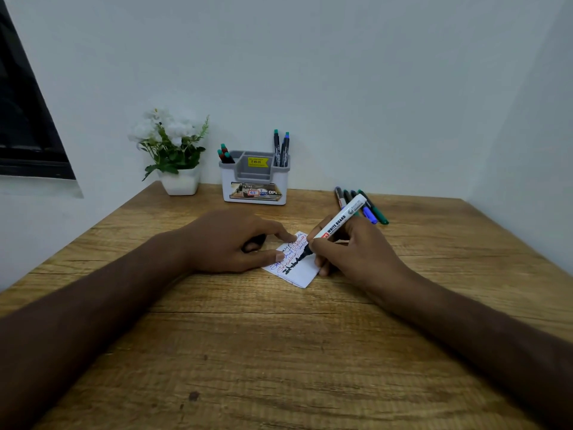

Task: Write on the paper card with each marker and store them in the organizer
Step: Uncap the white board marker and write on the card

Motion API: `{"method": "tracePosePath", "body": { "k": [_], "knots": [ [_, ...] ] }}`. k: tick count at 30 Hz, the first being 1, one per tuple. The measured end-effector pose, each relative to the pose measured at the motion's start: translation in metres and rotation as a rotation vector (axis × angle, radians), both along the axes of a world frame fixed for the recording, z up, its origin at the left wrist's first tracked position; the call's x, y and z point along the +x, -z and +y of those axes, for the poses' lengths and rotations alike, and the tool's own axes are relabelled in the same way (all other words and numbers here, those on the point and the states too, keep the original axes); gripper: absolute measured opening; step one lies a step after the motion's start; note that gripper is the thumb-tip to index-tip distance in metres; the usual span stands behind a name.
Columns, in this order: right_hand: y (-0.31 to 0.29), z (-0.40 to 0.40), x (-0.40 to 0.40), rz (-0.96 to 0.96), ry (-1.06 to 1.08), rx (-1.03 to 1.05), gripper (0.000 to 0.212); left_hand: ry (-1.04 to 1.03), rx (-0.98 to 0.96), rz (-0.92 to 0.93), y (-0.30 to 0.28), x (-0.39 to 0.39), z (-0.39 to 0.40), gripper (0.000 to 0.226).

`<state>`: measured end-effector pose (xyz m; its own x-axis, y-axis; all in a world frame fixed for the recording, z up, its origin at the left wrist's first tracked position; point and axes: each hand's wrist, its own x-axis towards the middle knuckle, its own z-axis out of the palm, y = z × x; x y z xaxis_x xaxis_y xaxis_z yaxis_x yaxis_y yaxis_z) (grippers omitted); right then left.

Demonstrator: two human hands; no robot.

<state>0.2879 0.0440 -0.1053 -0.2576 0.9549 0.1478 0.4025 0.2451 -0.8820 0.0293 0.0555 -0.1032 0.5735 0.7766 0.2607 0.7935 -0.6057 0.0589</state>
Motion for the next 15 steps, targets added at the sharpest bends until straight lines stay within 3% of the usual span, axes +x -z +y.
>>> {"method": "tracePosePath", "body": {
  "k": [15],
  "knots": [
    [-0.0010, 0.0024, 0.0007, 0.065, 0.025, -0.063, 0.014, -0.015, -0.025, 0.013, -0.0025, 0.0014, -0.0010, 0.040]
  ]
}}
